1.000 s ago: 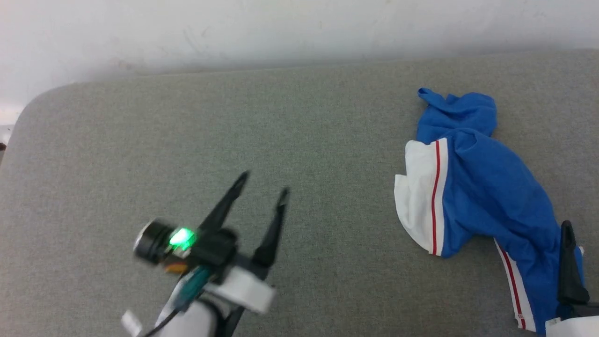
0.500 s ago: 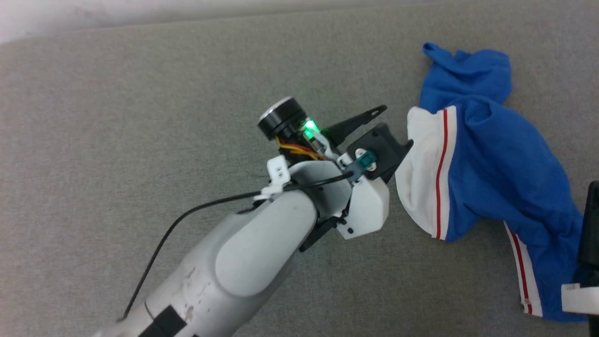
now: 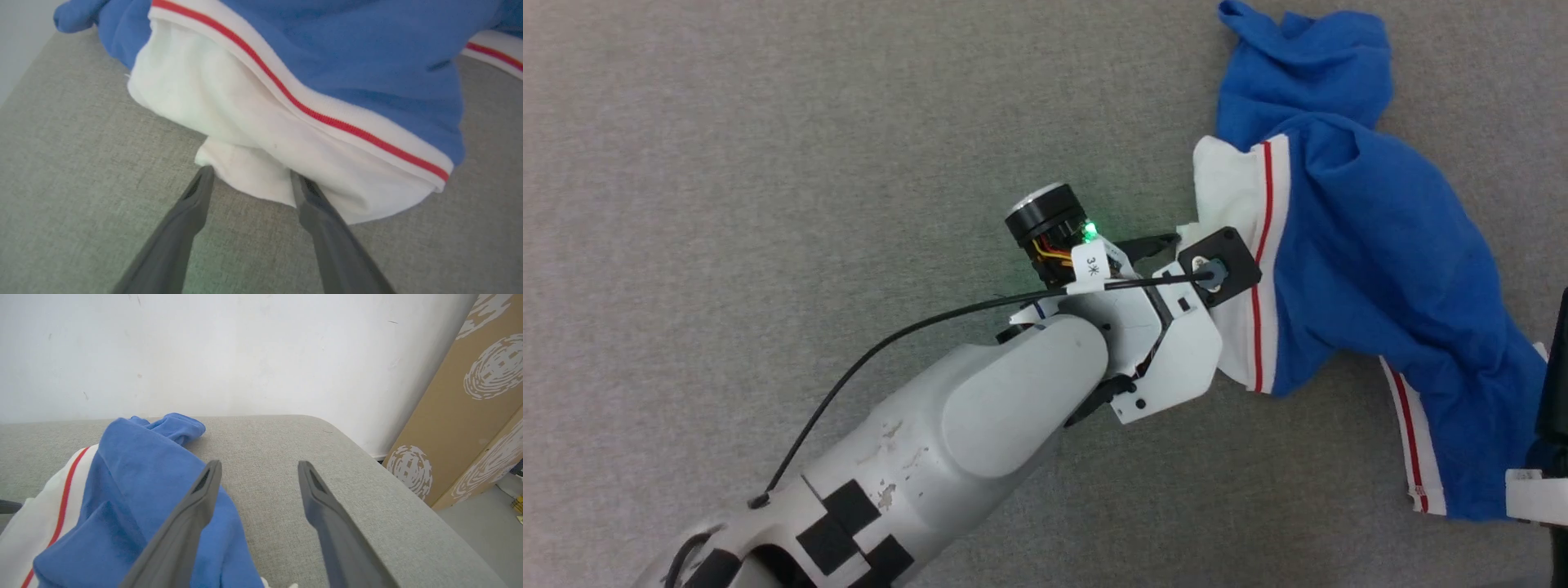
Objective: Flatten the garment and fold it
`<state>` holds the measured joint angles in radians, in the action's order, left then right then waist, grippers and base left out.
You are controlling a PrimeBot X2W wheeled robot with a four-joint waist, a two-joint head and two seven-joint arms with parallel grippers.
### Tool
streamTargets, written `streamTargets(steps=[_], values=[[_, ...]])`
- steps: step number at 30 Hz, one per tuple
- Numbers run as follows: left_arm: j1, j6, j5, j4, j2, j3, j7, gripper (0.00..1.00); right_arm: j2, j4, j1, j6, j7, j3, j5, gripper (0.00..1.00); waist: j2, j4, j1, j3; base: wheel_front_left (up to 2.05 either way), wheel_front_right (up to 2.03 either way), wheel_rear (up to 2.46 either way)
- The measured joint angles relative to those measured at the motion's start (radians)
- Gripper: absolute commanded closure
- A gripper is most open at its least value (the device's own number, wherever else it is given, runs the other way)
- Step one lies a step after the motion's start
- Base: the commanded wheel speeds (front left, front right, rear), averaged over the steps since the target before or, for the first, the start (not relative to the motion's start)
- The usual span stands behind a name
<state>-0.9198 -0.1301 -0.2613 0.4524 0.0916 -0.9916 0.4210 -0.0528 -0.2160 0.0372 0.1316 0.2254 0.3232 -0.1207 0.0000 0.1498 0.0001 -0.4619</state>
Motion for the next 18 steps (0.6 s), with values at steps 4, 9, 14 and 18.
streamTargets(steps=[4, 9, 14, 18], values=[[-0.023, 0.000, -0.003, 0.030, -0.007, -0.031, -0.003, 0.00, 0.000, 0.003, -0.011, 0.000, 0.007, 0.001, -0.007, 0.00, 0.0000, 0.023, -0.0001, -0.019, 0.00, 0.00, 0.00], [-0.056, 0.002, -0.051, 0.048, -0.007, -0.109, 0.010, 1.00, 0.000, 0.011, -0.013, 0.000, 0.013, 0.001, -0.012, 0.00, 0.0000, 0.046, -0.0003, -0.031, 0.00, 0.00, 0.00], [-0.065, 0.002, -0.067, 0.063, -0.007, -0.121, -0.001, 1.00, 0.000, 0.019, -0.013, 0.000, 0.015, 0.013, -0.011, 0.00, 0.0000, 0.047, -0.0002, -0.022, 0.00, 0.00, 0.00], [-0.060, 0.011, -0.087, 0.078, -0.011, -0.116, -0.035, 1.00, 0.000, 0.021, -0.013, 0.000, 0.016, 0.023, -0.008, 0.00, 0.0001, 0.035, -0.0001, 0.003, 0.00, 0.00, 0.00]])
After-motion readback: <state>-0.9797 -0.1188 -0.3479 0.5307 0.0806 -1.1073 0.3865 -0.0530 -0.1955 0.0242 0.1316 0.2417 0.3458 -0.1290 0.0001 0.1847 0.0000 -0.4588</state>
